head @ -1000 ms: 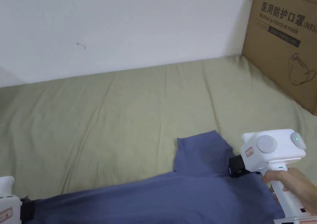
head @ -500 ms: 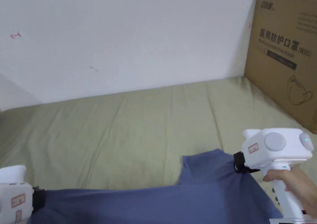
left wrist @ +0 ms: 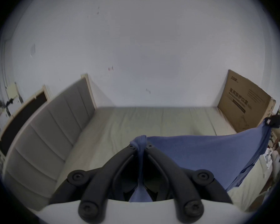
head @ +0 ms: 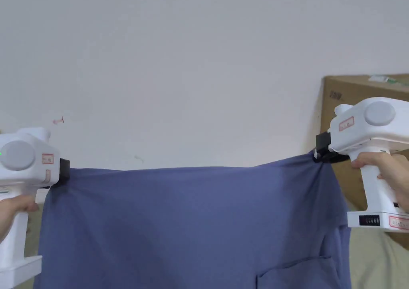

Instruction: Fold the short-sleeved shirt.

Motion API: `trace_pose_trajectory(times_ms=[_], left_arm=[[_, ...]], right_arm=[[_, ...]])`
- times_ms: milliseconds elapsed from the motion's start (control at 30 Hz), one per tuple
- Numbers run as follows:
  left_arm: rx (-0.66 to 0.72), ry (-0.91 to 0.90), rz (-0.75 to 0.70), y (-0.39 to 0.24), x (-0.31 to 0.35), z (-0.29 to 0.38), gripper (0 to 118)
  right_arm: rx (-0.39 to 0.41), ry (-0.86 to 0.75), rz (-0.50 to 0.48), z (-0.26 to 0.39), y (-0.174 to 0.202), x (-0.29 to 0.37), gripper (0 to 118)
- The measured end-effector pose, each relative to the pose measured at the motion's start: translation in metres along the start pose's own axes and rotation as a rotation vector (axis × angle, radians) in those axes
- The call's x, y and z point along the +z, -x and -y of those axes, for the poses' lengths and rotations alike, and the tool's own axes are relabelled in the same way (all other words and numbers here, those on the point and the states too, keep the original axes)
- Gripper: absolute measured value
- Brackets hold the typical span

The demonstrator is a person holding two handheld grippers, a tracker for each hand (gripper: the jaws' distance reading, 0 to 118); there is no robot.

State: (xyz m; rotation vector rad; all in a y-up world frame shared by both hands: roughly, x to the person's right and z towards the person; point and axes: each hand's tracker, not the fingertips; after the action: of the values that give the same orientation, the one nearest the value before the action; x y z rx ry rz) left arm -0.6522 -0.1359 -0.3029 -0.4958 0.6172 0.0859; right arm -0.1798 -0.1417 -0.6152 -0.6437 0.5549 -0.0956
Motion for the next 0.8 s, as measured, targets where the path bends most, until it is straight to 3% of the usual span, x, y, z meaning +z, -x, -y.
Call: trace_pose_trajectory(times_ms=[100,333,467,600,800], left_arm=[[-0.001,-0.053,-0.033,-0.004,-0.001,-0.044,3],[0.017,-0.258,-0.132,-0.006,0.013,-0.136,3],[-0.036,-0.304,-0.163,-0.007,0.025,-0.182,3],[0.028,-0.339,-0.164,-0.003,0.024,-0.193,3],[0.006,-0.204,-0.167,-0.005,-0.029,-0.145,3]], right_arm=[[0.037,-0.083,0.02,-0.052,0.023,0.012,3],[0.022,-0.289,-0.001,-0.142,0.065,0.057,3],[0.054,-0.326,0.035,-0.181,0.085,0.08,3],[0.059,-0.35,0.027,-0.174,0.105,0.097,3],[0.066,-0.249,0.044,-0.146,0.094,0.038,3]])
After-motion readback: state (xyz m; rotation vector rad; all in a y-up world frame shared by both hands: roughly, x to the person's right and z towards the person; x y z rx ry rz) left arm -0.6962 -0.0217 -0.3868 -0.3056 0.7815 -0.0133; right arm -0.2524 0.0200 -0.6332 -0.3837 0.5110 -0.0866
